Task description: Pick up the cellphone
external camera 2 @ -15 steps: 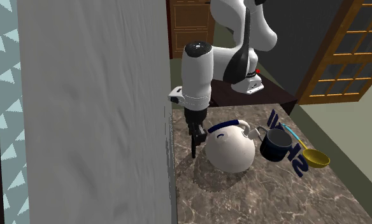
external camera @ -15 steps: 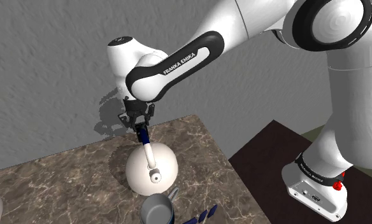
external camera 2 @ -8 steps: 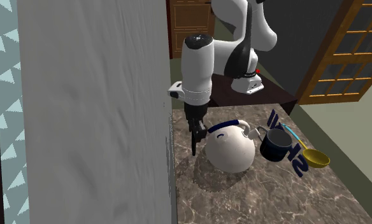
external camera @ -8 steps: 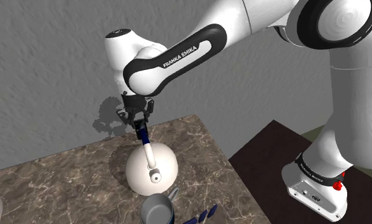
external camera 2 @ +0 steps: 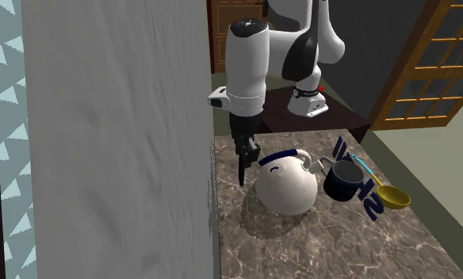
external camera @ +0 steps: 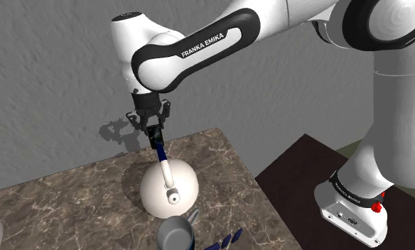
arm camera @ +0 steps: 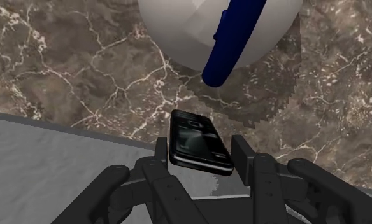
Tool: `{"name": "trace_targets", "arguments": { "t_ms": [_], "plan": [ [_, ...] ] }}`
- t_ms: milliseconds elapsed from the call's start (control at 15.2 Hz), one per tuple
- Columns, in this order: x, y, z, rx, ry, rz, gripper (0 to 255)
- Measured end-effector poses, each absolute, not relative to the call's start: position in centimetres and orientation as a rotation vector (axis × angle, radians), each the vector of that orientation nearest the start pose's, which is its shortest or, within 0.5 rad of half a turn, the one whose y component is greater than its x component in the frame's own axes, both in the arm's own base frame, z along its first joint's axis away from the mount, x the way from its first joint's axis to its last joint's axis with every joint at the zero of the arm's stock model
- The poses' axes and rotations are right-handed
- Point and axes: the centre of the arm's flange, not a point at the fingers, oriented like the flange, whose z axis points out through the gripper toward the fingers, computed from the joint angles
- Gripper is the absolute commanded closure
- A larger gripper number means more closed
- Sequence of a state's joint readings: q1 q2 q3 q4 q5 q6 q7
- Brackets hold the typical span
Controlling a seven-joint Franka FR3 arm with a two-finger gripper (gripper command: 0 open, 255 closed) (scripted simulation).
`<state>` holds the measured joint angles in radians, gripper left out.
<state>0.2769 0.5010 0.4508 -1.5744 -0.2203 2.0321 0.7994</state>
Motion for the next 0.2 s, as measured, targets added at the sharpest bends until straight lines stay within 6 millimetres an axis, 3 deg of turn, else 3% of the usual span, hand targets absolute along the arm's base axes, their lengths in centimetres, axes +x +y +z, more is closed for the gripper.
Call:
{"name": "trace_targets", "arguments": {
  "t_ms": [198],
  "plan": [
    [54.54, 41.14, 38.77, -3.125, 0.037, 0.002, 255]
  ]
}}
